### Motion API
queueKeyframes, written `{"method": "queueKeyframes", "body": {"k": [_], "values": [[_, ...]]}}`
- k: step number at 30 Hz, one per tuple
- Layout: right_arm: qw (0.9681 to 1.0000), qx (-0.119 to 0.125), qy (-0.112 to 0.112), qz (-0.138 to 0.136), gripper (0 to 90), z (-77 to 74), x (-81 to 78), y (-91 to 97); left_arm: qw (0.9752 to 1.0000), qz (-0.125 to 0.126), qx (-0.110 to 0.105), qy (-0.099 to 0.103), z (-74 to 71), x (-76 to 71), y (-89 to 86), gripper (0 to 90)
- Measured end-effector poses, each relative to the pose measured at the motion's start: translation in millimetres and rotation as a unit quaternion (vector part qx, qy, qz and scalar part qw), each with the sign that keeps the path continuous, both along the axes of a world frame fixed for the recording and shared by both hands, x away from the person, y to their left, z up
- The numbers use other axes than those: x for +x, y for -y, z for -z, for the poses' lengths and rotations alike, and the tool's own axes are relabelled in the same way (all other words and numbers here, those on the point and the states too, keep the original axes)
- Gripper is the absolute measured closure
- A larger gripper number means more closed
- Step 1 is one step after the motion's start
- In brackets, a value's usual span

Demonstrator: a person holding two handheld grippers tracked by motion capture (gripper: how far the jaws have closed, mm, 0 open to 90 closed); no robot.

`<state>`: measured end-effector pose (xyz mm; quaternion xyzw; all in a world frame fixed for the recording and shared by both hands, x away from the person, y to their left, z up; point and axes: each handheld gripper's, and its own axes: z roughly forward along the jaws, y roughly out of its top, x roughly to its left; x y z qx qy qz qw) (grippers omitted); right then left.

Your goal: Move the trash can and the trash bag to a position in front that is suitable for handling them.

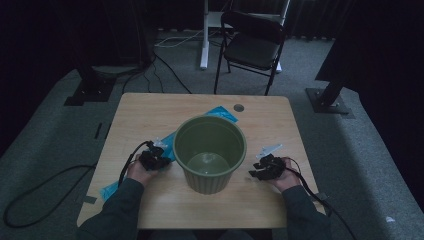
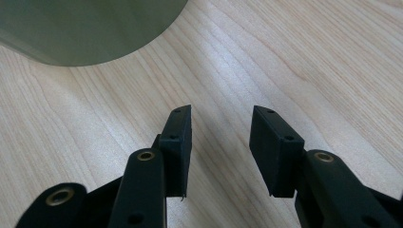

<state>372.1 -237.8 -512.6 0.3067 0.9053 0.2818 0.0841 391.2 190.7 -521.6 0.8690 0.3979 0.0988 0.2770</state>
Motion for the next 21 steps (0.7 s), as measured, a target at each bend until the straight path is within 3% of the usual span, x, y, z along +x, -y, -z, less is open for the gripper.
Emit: {"method": "queueKeyframes", "body": {"k": [3,8,16,21], "values": [[1.0000,0.000,0.000,-0.001,58.9,0.0,-0.1,-0.2,1.0000,0.003,0.004,0.000,-0.5,-4.8,1.2,88.2],[1.0000,-0.002,-0.001,-0.002,58.9,0.5,0.6,-0.4,0.9996,0.002,-0.016,-0.022,-0.6,-18.4,1.1,85.0],[1.0000,-0.001,-0.002,-0.002,58.9,0.6,0.7,-0.6,0.9991,0.023,-0.002,-0.036,-4.1,-36.9,6.2,79.5],[1.0000,0.002,-0.003,-0.003,58.6,1.1,2.0,-1.6,0.9994,0.007,-0.034,0.004,-17.7,-32.3,4.1,71.2]]}}
